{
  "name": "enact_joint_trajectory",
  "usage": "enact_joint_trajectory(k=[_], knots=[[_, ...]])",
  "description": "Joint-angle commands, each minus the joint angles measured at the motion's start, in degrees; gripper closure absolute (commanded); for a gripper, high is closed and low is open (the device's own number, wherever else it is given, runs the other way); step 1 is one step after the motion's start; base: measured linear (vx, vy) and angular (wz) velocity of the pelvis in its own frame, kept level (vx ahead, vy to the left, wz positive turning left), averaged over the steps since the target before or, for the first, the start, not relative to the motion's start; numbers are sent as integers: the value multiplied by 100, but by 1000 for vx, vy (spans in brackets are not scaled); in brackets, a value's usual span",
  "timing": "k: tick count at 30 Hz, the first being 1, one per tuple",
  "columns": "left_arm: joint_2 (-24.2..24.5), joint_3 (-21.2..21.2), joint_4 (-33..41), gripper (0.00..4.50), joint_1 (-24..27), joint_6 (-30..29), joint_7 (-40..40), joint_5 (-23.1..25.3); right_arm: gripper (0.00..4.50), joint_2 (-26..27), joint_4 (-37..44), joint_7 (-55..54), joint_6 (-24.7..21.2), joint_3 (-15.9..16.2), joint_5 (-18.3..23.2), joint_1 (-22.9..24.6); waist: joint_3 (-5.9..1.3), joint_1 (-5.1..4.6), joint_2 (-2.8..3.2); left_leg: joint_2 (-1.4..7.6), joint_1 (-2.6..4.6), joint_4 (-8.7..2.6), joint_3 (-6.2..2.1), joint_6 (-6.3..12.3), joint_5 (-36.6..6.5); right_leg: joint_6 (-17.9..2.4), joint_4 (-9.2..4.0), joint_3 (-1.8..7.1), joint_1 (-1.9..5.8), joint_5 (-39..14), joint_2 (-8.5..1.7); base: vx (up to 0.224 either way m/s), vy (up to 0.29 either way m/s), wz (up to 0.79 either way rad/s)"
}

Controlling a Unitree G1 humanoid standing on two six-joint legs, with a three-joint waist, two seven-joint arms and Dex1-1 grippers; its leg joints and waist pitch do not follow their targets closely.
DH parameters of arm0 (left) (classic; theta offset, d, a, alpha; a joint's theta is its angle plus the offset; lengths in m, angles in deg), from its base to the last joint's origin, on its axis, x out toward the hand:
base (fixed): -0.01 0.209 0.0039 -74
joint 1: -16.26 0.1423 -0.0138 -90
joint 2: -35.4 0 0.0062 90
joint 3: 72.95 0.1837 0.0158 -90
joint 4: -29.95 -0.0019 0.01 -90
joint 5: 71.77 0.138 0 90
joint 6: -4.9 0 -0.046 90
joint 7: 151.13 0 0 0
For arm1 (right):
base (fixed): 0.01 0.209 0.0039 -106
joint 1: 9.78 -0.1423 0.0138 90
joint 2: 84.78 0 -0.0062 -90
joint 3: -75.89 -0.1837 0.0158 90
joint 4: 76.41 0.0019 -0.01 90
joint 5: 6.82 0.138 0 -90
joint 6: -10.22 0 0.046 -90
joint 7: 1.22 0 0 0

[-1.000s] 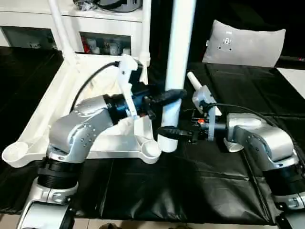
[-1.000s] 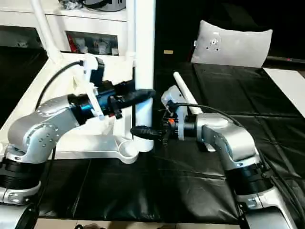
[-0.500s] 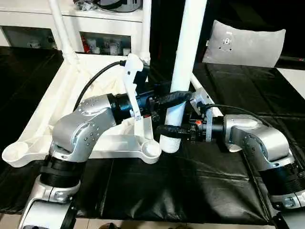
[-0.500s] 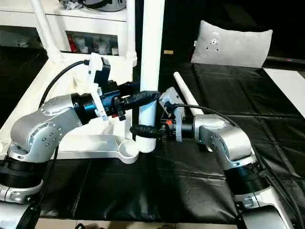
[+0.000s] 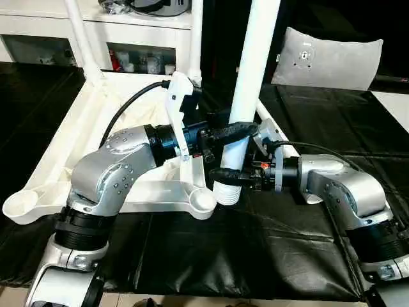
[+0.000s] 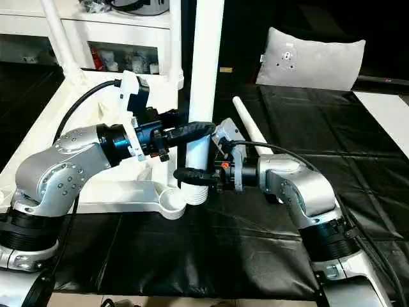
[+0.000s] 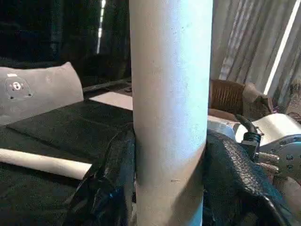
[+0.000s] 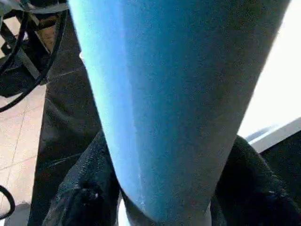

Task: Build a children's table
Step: Pick table leg

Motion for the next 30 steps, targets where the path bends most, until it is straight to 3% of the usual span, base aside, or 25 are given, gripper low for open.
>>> enact_joint_trajectory(k=[1,3,5,7,13,23,25,26,30], knots=[[-8,53,96,271,-135,95,-46,7,155,-19,-39,-33,9,42,-90,32,-388,35,-25,103,16,-368,47,-13,-720,-1065,-400,152,328,-1068,-301,0,0,0],[-5,58,87,271,-138,90,-72,34,153,-9,-45,-37,18,37,-98,45,-387,33,-26,103,17,-368,49,-7,-714,-1078,-397,152,328,-1021,-298,0,0,0],[6,64,85,271,-133,89,-94,52,189,-5,-22,-25,-10,27,-65,56,-387,32,-25,103,14,-368,48,-2,-715,-1087,-395,152,332,-1008,-299,0,0,0],[2,61,84,271,-131,85,-109,76,189,-11,-14,-24,-21,24,-50,60,-387,32,-20,106,18,-369,48,-1,-731,-1090,-396,151,329,-1016,-299,0,0,0],[18,72,114,271,-121,73,-152,71,248,14,-26,5,-41,-17,-66,63,-383,30,-24,105,17,-371,47,0,-754,-1086,-399,151,327,-1061,-300,0,0,0],[-78,73,185,271,-110,-38,41,102,257,114,-102,-76,69,-83,-75,68,-385,33,-21,103,15,-369,46,-3,-731,-1085,-396,149,329,-1052,-302,0,0,0],[-248,-106,212,271,-109,-184,71,-232,257,200,-39,-158,-14,-177,22,118,-387,30,-15,105,14,-367,51,-13,-728,-1098,-396,154,332,-1013,-302,0,0,0],[-350,-224,250,215,-102,-285,21,-511,257,266,18,-245,-71,-247,85,154,-391,31,-12,101,14,-364,48,-15,-729,-1122,-393,150,332,-973,-299,0,0,0],[-483,-277,413,201,-62,-433,-148,-936,258,473,73,-507,138,-356,53,222,-391,40,27,99,20,-370,46,-50,-789,-1192,-395,148,319,-961,-297,0,0,0]])
